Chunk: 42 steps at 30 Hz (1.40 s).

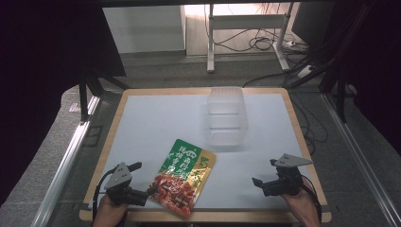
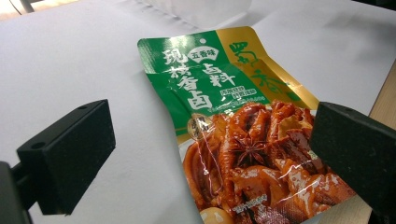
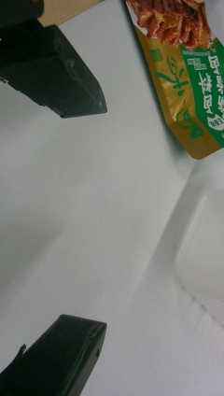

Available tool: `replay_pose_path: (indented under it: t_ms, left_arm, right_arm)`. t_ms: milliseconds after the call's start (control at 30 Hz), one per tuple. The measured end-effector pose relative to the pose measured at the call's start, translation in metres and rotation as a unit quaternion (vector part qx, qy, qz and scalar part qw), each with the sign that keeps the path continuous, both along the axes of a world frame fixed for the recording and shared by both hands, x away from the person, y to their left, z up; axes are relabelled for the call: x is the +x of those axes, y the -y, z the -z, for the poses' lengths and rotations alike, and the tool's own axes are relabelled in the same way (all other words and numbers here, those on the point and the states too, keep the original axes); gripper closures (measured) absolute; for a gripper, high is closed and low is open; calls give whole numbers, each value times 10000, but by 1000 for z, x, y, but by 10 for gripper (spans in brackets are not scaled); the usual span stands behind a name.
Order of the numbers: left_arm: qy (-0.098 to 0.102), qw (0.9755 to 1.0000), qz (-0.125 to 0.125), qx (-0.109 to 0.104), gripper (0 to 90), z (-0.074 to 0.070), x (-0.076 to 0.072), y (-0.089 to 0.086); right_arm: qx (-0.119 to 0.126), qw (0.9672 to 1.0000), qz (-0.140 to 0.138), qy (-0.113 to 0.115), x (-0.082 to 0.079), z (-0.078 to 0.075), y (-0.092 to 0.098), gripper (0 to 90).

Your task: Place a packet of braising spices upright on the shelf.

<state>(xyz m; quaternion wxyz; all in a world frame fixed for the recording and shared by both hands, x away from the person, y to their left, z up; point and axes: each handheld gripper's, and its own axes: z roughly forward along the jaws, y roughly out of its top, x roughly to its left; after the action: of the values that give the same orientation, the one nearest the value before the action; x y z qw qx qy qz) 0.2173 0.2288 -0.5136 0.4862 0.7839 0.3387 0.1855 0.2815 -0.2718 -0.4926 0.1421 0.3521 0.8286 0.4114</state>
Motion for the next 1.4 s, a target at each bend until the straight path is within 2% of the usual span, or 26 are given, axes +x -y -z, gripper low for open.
replay_pose_path:
  t_ms: [367,1000,1400]
  left_arm:
    - [9,10000,51,8,1,0,0,0]
    - [-66,10000,48,-18,0,0,0,-1]
    - [-88,9999,74,-23,0,0,1,-1]
  right_arm:
    - [-191,9998,-54,15,0,5,-6,0]
    - [-282,9992,-150,220,1,3,-13,0]
    - [-306,9989,-245,267,3,2,-18,0]
